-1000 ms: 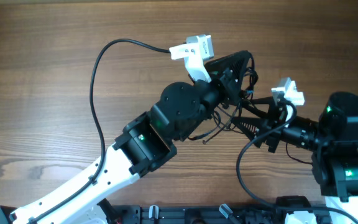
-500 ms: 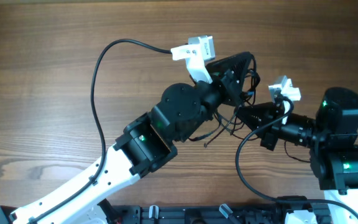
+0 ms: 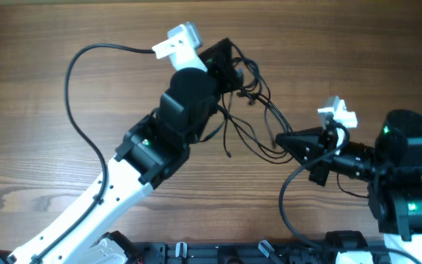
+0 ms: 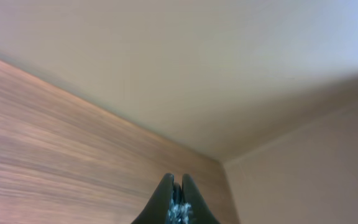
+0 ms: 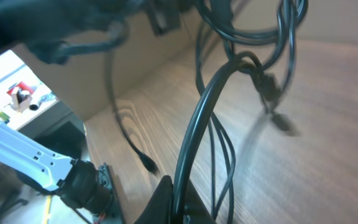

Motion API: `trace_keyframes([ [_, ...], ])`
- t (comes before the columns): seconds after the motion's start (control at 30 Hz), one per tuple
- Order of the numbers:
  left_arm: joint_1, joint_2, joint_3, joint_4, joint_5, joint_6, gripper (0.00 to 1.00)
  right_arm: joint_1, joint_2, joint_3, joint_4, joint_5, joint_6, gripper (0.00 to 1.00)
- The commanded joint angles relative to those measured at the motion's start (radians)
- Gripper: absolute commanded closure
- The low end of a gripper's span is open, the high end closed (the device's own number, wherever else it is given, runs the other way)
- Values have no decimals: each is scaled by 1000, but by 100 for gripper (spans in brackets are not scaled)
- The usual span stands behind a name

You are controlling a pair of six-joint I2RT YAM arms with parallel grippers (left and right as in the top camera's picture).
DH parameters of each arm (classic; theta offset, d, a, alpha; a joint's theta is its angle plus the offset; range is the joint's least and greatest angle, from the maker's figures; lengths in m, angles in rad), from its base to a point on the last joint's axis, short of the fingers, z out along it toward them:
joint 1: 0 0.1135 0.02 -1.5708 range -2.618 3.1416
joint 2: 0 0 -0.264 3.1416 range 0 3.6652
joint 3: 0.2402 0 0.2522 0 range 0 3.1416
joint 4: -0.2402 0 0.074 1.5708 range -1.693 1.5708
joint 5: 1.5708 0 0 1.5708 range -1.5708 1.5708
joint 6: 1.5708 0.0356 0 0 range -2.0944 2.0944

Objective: Untangle cables

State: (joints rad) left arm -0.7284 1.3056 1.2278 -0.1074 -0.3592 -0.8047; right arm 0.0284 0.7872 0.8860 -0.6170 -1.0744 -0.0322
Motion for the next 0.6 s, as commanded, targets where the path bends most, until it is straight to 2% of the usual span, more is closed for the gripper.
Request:
trace_keyframes([
  [0.0,49,0,18,-53,-35,12,97,4,-57,5,31,-35,-24,96],
  [0.17,104,0,18,-128,-35,12,96,4,-123,5,77,-35,-22,96],
  [0.43,149,0,18,-160,-37,13,96,4,-160,5,93,-35,-20,96],
  [0.57,180,0,18,-190,-86,13,96,4,-160,5,94,-35,-21,96],
])
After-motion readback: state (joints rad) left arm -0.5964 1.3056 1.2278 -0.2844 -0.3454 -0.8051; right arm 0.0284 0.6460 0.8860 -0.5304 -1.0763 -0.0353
